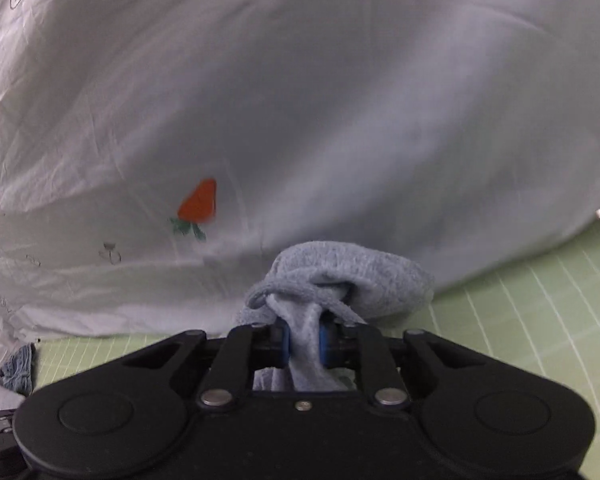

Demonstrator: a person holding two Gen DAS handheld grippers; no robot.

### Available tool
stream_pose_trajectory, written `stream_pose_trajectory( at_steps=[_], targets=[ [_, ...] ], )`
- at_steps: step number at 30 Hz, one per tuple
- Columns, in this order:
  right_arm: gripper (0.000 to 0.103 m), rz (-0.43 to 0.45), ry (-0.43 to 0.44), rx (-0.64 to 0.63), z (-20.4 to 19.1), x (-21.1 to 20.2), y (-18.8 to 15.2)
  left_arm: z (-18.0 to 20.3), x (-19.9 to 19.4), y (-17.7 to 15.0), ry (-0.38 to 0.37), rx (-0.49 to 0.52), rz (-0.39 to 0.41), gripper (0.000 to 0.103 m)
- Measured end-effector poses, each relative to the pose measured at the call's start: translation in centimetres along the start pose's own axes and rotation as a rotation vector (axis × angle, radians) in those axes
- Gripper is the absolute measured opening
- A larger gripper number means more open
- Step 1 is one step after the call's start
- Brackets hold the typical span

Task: Fold clothes

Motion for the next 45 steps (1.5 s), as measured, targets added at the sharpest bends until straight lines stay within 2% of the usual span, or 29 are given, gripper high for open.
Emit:
stream_pose_trajectory(
  at_steps=[2,3,4,5,8,9,12,15,17,20,24,26,27,28,29,31,33,36,40,45],
  targets=[
    [0.02,-0.052,-0.033,0.016,0.1,2.3,0.6,-0.2,1.8,0.8,0.038,-0.018,-0.023,0.026],
    [0.032,-0.077,-0.05,0.024,0.1,3.4,0.9,-0.3,2.6,0.9,0.063,-0.012,-0.052,0.027],
    [0.038,-0.102,-0.067,0.032,0.2,4.4,1.1,-0.6,3.0,0.8,0.074,-0.005,-0.076,0.035],
    [0.038,-0.114,-0.087,0.04,0.6,4.3,0.7,-1.2,2.9,0.5,0.063,-0.008,-0.086,0.046],
    [0.06,-0.069,-0.11,0.07,2.1,1.5,-0.7,-4.0,1.6,-0.3,0.071,-0.107,-0.053,0.067],
    [0.068,-0.054,-0.119,0.085,2.7,0.6,-1.2,-5.1,1.3,-0.5,0.086,-0.149,-0.044,0.068],
    [0.068,-0.023,-0.152,0.155,4.8,-1.0,-2.1,-8.1,1.1,-1.2,0.129,-0.26,-0.044,0.068],
    [0.067,-0.027,-0.225,0.056,5.3,0.6,-2.2,-9.5,2.9,-1.1,0.169,-0.282,-0.08,0.068],
    [0.064,-0.078,-0.28,-0.04,5.3,2.8,-2.4,-9.7,3.9,-1.0,0.19,-0.285,-0.098,0.069],
    [0.064,-0.145,-0.367,-0.084,6.1,4.8,-2.6,-9.5,4.4,-0.7,0.168,-0.31,-0.106,0.069],
    [0.076,-0.171,-0.434,-0.005,8.0,4.6,-3.6,-9.1,4.2,-0.9,0.123,-0.351,-0.104,0.074],
    [0.075,-0.192,-0.434,0.032,8.7,4.3,-4.3,-8.6,4.0,-1.2,0.1,-0.346,-0.11,0.074],
    [0.071,-0.186,-0.422,0.04,9.0,4.1,-4.5,-8.4,3.9,-1.3,0.089,-0.344,-0.114,0.074],
    [0.056,-0.179,-0.409,0.048,9.3,3.9,-4.7,-8.1,3.8,-1.4,0.079,-0.341,-0.118,0.074],
    [0.046,-0.173,-0.397,0.052,9.5,3.6,-4.8,-8.0,3.7,-1.5,0.071,-0.339,-0.122,0.074],
    [0.006,-0.176,-0.367,0.028,9.4,3.3,-4.7,-7.7,3.4,-1.8,0.066,-0.335,-0.125,0.074],
    [0.003,-0.17,-0.338,0.035,9.6,3.0,-4.5,-7.5,3.1,-2.1,0.063,-0.312,-0.132,0.074],
    [0.003,-0.102,-0.329,0.065,9.3,0.8,-3.6,-7.0,2.8,-2.7,0.074,-0.257,-0.155,0.074],
    [0.003,0.043,-0.255,0.174,8.4,-5.2,-0.9,-6.8,2.7,-3.7,0.1,-0.209,-0.185,0.074],
    [0.003,0.221,-0.125,0.202,5.9,-13.2,2.2,-6.6,1.7,-4.5,0.099,-0.214,-0.195,0.074]
  ],
)
Point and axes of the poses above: each gripper's, at about its wrist camera, not at the fingertips, and x roughly the way its jaws point, z to its right, y to its top, the point moved 2 cm from there along x, roughly the way its jaws point, and after that the axes turned 6 degrees about -x, right-handed, at the moved point
